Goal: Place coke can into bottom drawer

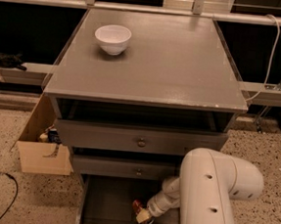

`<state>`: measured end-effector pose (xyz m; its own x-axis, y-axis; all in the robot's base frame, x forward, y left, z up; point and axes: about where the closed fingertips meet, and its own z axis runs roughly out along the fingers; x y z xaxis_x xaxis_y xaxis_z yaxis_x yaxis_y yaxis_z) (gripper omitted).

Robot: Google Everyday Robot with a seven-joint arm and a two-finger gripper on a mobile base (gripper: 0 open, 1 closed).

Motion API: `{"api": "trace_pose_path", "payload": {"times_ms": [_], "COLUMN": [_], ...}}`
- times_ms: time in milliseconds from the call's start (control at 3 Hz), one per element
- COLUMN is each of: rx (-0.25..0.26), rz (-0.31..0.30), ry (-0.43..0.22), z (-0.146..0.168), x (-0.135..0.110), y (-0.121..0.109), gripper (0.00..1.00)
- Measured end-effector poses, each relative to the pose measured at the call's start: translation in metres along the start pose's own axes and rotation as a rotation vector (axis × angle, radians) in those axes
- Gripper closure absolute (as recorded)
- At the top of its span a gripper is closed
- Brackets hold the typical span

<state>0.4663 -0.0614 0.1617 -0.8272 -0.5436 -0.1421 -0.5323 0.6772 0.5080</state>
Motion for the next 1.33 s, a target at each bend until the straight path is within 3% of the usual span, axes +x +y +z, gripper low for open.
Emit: {"api": "trace_pose_path", "payload": {"times_ms": [333, 1333], "rx": [0.000, 0.000], "rz": [0.000, 0.000], "ry": [0.000, 0.000], "z": [0.0000, 0.0001], "x": [0.0000, 0.0001], "y": [0.0000, 0.0001], "gripper": [0.84, 0.07]}}
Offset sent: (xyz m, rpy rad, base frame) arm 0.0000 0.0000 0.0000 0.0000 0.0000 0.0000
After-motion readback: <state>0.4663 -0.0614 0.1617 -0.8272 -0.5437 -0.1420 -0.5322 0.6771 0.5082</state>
